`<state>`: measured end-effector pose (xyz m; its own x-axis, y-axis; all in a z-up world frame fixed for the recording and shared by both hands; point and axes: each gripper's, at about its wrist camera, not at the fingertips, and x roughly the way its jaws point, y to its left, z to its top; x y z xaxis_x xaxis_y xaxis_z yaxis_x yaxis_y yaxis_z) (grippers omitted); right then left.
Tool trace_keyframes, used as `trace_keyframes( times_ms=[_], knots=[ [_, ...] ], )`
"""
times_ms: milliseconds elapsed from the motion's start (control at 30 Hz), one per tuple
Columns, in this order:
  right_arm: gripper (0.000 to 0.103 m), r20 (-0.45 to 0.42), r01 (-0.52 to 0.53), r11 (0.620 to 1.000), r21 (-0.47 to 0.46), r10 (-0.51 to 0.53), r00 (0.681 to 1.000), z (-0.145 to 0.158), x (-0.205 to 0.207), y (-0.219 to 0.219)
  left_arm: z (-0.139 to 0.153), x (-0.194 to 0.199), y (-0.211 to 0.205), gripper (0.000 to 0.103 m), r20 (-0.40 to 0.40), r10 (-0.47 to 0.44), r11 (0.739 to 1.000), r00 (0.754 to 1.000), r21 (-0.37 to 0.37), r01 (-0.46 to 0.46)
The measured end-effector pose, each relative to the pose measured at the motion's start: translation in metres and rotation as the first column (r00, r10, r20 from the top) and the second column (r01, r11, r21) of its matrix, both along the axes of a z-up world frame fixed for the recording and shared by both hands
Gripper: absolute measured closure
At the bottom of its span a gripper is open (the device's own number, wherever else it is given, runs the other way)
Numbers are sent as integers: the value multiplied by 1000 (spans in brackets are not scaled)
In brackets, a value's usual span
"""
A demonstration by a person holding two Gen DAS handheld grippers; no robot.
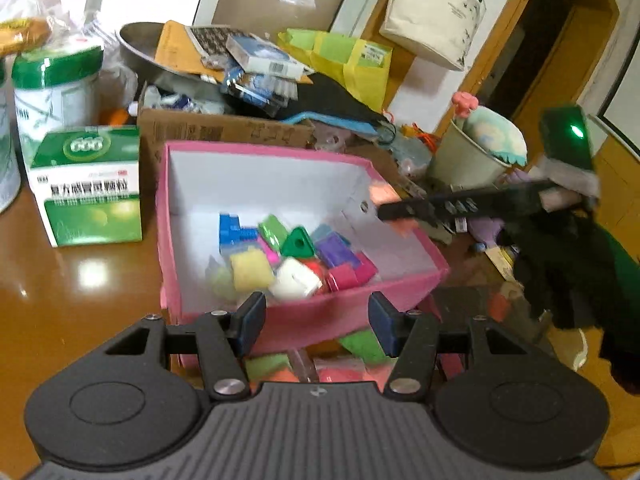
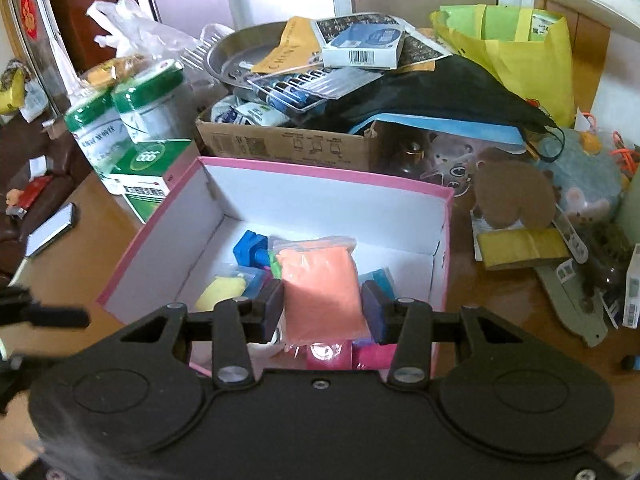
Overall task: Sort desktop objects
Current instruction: 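Lower the peach bag into the pink box and open the right gripper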
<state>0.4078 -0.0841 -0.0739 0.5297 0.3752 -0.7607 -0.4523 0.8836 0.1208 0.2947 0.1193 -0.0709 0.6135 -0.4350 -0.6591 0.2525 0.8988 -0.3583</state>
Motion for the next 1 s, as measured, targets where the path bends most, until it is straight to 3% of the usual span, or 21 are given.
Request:
trace_keyframes(
  times_ms=[433,900,933,1000],
  knots=[
    [60,-131,-19,985,-170,-3,991,-47,65,41,-26,-27,9,48,-83,-30,998,996,-51,26],
    [60,-179,-30,961,-275,-20,984,-73,95,59,-40,-44,29,48,-125,-12,997,992,-73,2],
    [58,-180,-28,959,-281,-24,983,-74,96,59,-41,-46,30,48,-128,-7,998,992,-69,-2],
    [46,-176,-22,955,-295,-32,984,-76,95,61,-41,-49,30,48,-132,4,998,991,-62,-13]
  ],
)
